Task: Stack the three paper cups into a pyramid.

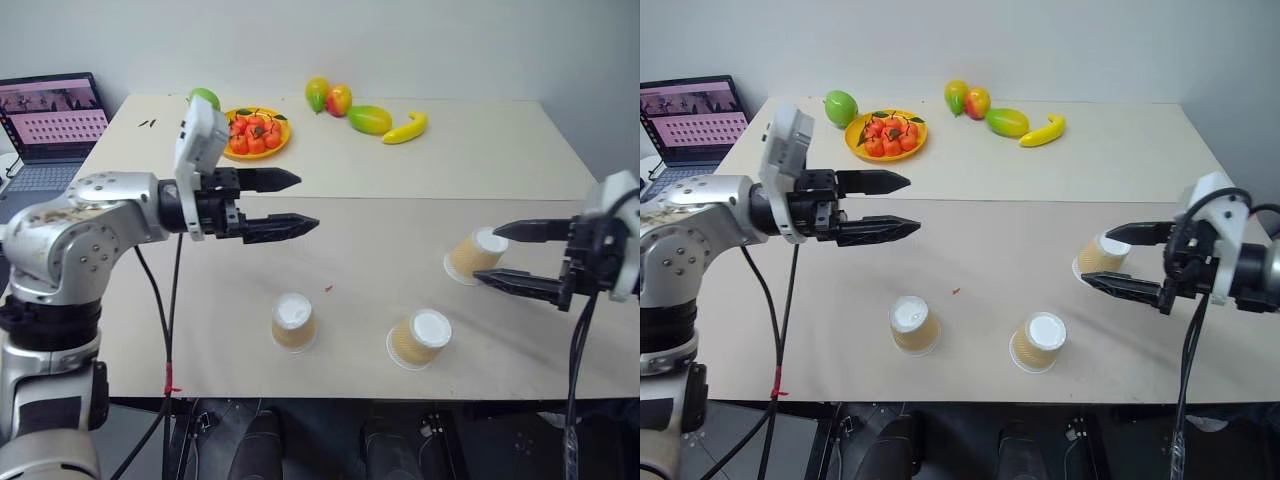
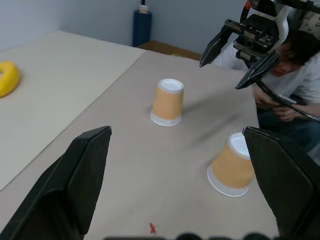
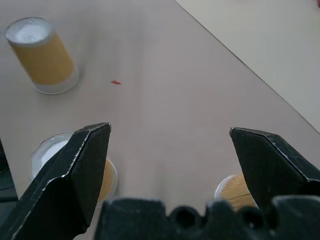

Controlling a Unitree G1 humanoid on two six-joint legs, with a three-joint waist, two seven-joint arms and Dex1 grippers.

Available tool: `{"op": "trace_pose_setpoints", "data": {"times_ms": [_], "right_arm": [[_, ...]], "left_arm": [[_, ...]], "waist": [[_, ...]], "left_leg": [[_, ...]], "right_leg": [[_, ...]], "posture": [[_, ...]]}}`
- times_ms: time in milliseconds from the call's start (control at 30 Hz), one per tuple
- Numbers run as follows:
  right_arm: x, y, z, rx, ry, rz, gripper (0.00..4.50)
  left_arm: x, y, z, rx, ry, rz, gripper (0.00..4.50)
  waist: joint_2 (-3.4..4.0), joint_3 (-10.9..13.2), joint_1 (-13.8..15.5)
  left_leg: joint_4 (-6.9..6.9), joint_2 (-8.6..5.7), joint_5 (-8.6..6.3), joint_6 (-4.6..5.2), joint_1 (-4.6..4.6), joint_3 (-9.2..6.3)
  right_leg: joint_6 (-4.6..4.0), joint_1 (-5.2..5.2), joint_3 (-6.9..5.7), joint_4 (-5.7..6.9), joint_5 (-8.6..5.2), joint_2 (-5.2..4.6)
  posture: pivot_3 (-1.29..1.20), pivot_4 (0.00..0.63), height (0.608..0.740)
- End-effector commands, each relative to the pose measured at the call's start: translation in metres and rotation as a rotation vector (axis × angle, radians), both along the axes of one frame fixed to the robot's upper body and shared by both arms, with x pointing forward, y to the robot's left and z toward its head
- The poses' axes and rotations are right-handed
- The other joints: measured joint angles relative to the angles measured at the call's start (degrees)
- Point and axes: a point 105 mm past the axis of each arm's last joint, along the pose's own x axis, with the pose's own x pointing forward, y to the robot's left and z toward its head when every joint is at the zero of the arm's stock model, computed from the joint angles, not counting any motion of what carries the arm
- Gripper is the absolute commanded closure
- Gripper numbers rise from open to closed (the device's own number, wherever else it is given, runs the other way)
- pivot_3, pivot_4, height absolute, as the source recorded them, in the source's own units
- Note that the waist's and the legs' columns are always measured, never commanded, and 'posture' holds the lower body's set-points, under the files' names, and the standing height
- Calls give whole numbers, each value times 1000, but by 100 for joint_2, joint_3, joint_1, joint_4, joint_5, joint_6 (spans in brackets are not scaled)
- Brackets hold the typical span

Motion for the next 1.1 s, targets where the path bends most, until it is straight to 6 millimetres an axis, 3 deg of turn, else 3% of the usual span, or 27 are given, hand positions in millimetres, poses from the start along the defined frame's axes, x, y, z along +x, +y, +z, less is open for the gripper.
{"op": "trace_pose_setpoints", "data": {"times_ms": [33,200,467,867,1100], "right_arm": [[-25,19,5,36,-23,56,42],[-40,38,-11,72,26,63,42],[-51,54,-34,111,84,24,42],[-33,58,-72,152,133,-28,42],[-26,58,-81,145,123,-18,42]], "left_arm": [[-2,-8,12,16,-60,-86,0],[-10,-22,-5,192,-92,-232,0],[-7,-28,-5,239,-116,-302,0],[0,-29,4,296,-141,-304,0],[2,-25,7,301,-141,-282,0]], "waist": [[-2,-1,25],[-6,-3,22],[-7,-4,24],[-8,-4,8],[-8,-4,9]], "left_leg": [[0,0,0,0,8,-5],[-5,0,-1,0,54,-2],[-4,1,-1,1,54,-5],[-1,1,-1,2,54,-6],[-1,1,-1,2,53,-6]], "right_leg": [[0,12,-4,-1,-1,3],[2,60,0,-12,-4,3],[0,61,-1,-12,-5,3],[1,61,-1,-11,-6,4],[2,60,-1,-10,-7,4]], "posture": [[0,150,732],[0,150,732],[0,150,732],[0,150,732],[0,150,732]]}}
